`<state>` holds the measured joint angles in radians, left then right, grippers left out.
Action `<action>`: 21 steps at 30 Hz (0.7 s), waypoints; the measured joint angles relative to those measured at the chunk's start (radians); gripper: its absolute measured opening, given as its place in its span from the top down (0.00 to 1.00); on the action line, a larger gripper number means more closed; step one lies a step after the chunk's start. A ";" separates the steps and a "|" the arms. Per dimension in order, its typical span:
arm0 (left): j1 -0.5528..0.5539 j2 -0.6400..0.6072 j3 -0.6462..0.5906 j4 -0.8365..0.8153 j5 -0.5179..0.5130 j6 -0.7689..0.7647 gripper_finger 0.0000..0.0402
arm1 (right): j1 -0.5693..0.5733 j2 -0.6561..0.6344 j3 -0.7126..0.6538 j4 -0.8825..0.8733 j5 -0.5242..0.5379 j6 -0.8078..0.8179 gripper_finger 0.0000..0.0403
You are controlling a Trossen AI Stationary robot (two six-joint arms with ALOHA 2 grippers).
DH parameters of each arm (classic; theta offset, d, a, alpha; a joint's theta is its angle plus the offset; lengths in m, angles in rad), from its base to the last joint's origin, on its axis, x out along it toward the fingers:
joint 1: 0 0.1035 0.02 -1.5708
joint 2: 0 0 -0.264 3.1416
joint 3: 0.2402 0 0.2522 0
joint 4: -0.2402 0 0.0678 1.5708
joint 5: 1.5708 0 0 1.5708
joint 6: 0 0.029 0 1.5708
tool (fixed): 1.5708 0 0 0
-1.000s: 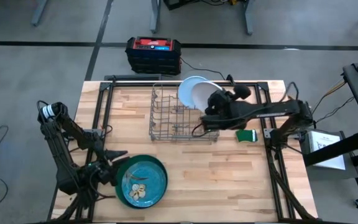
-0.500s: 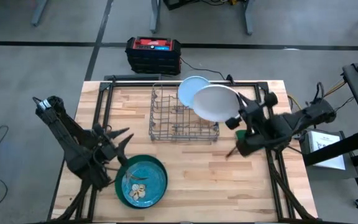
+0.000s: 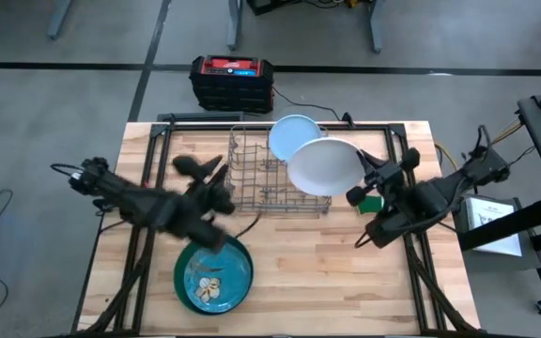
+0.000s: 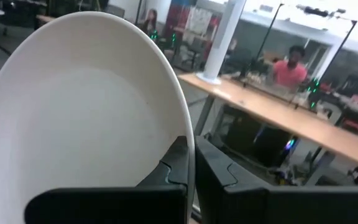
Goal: Sort dishes
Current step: Put the white plate in the dishwasher rack
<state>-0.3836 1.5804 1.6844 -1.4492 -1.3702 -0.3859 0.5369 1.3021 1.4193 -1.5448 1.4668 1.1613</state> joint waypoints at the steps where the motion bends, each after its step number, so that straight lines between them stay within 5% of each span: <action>1: 0.042 0.025 0.051 0.000 0.044 0.029 0.71 | 0.000 -0.015 0.000 0.000 -0.007 -0.014 1.00; 7: 0.272 0.163 0.331 0.058 0.299 0.277 0.71 | -0.007 -0.153 -0.003 -0.025 0.003 -0.092 1.00; 9: 0.333 0.203 0.418 0.137 0.491 0.431 0.71 | -0.008 -0.196 -0.019 -0.026 0.020 -0.124 1.00; 14: 0.485 0.306 0.639 0.277 1.191 0.791 0.71 | -0.007 -0.292 -0.077 -0.026 0.065 -0.137 1.00; 21: 0.657 0.300 0.547 0.514 1.669 0.850 0.71 | -0.013 -0.373 -0.259 -0.017 0.104 -0.025 1.00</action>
<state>0.2738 1.8805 2.2312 -0.9349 0.2991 0.4637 0.5236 0.9286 1.1602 -1.5618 1.5706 1.1366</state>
